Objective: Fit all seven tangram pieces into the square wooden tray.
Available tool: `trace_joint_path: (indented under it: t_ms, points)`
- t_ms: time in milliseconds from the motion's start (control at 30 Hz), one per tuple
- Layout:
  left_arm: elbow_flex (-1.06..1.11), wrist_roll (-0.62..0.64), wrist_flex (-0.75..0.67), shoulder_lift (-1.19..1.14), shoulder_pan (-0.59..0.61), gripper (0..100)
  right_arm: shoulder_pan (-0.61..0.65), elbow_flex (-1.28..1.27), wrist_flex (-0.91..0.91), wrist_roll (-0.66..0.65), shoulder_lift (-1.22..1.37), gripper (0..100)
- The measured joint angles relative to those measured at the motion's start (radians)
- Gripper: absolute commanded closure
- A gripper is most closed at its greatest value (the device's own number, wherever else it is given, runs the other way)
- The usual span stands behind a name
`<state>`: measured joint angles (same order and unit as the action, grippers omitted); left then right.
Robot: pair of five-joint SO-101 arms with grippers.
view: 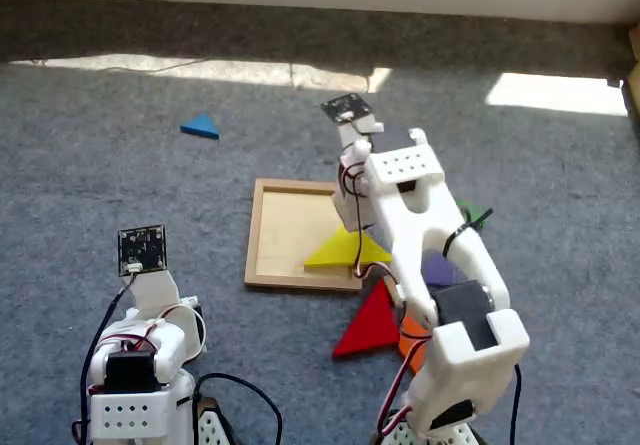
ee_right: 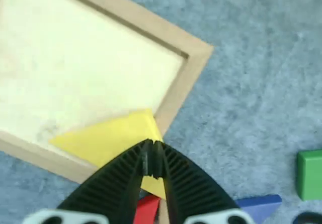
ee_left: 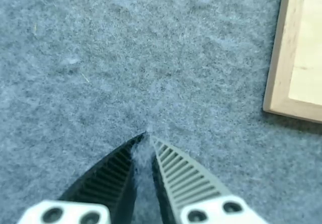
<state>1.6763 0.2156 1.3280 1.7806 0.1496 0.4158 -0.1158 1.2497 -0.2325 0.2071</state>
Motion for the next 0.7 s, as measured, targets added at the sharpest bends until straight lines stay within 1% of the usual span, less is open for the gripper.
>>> trace_joint_path:
  t_ms: [133,233,367,433,533,600,700]
  points:
    - [0.0,0.0,0.0,0.0,0.0,100,0.054,0.0,0.031,0.011,-0.002,98.1]
    - [0.0,0.0,0.0,0.0,0.0,100,0.055,0.0,0.083,0.011,-0.002,98.1]
    - [0.0,0.0,0.0,0.0,0.0,100,0.041,0.0,0.089,0.011,-0.002,98.1]
    - [0.0,0.0,0.0,0.0,0.0,100,0.025,-0.006,0.074,0.011,-0.002,98.1]
    - [0.0,0.0,0.0,0.0,0.0,100,0.025,-0.081,0.025,0.011,-0.002,98.1]
    - [0.0,0.0,0.0,0.0,0.0,100,0.054,-0.132,-0.017,0.012,-0.011,98.1]
    - [0.0,0.0,0.0,0.0,0.0,100,0.13,-0.192,-0.058,0.014,-0.038,98.1]
